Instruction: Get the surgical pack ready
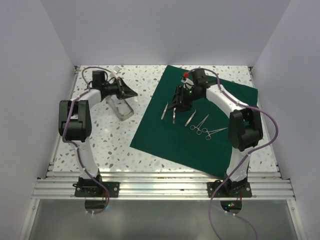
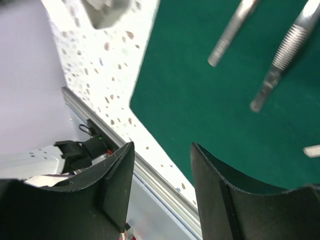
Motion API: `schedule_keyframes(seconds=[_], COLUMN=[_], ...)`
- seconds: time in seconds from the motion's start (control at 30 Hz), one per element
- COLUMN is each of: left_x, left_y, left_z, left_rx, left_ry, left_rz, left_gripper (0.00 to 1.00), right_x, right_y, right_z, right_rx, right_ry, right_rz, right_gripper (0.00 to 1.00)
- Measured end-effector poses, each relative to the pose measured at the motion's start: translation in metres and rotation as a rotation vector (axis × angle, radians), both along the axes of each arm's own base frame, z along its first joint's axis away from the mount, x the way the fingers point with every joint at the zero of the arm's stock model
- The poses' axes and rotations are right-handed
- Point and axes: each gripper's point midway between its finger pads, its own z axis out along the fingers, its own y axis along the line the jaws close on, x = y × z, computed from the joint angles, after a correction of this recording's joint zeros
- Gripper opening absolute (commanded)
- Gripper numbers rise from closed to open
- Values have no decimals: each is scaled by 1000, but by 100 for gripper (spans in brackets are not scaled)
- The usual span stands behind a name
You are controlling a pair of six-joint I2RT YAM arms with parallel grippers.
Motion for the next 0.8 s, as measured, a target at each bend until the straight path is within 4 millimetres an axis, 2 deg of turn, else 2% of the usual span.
schedule_keyframes(seconds=[0.1,0.23,0.3,0.43,0.57,0.6,0.7,0.8], left_x=[39,61,64,67,70,71,72,69], left_y=[62,122,139,149,155,156,160,162], left_z=[-19,-57,-75,-96,-100,-99,-100,-103], left_rx=[92,186,225,285,336,343,368,388], left_ry=[40,166,230,300,324,325,327,337], left_rz=[171,328,374,402,425,430,442,445], left_gripper=[0,0,0,1,17,25,40,45], right_x=[-7,-12,-14,-13,-10,-10,-10,-10], right_y=[-9,-16,-19,-26,-33,-35,-37,-38], right_z=[-12,-18,-19,-22,-24,-24,-26,-27], right_rx=[-56,-91,-99,-117,-122,-123,-125,-125], right_ry=[36,57,63,67,68,71,78,81], right_rz=[-4,-1,3,-4,-19,-23,-29,-30], right_gripper=[53,53,53,53,54,54,54,54])
